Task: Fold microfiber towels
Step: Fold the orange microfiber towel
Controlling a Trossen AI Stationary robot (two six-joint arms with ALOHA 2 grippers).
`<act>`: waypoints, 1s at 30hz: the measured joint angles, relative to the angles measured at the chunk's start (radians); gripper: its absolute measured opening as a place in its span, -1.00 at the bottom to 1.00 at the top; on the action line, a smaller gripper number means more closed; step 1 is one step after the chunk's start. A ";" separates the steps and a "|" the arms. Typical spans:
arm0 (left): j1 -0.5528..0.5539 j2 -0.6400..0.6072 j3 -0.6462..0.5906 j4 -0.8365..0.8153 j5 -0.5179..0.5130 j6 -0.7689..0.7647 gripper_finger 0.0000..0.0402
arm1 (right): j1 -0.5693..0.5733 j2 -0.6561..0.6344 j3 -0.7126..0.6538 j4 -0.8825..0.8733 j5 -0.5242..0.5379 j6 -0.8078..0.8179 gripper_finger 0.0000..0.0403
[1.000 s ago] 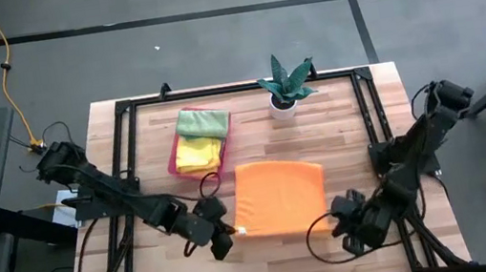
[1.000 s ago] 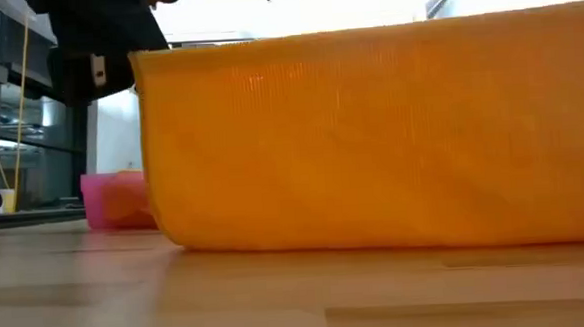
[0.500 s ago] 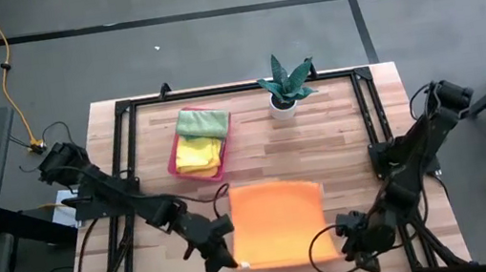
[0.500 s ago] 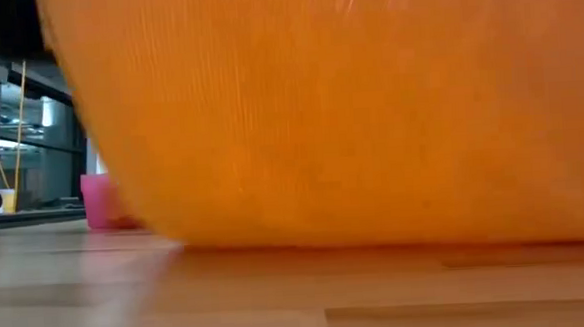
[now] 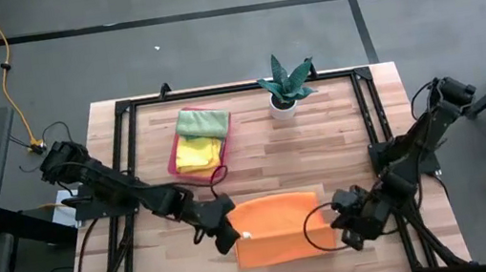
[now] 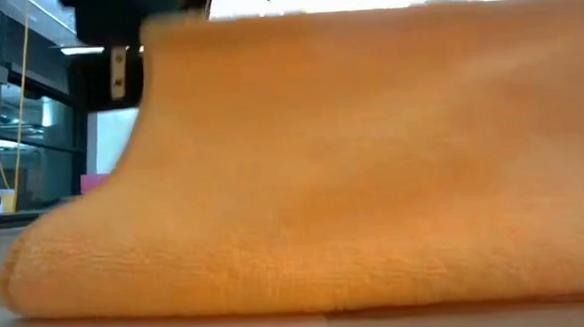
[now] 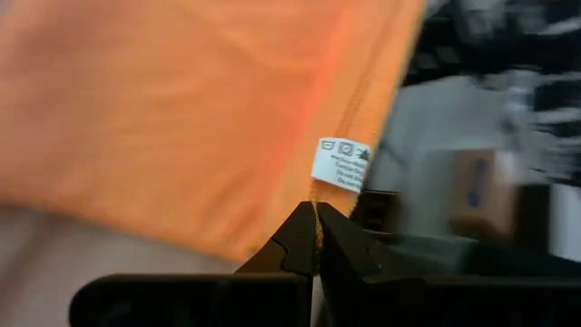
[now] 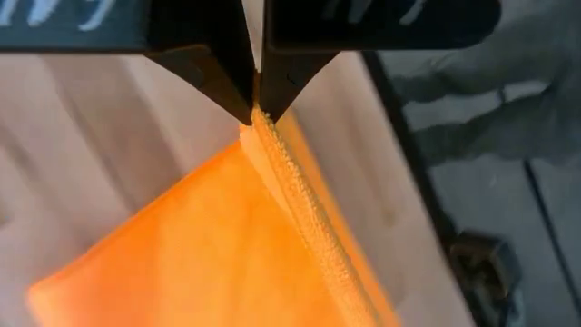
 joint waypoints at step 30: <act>-0.009 0.088 -0.001 -0.251 -0.297 -0.104 -1.00 | -0.261 0.015 -0.139 0.047 -0.031 0.063 -1.00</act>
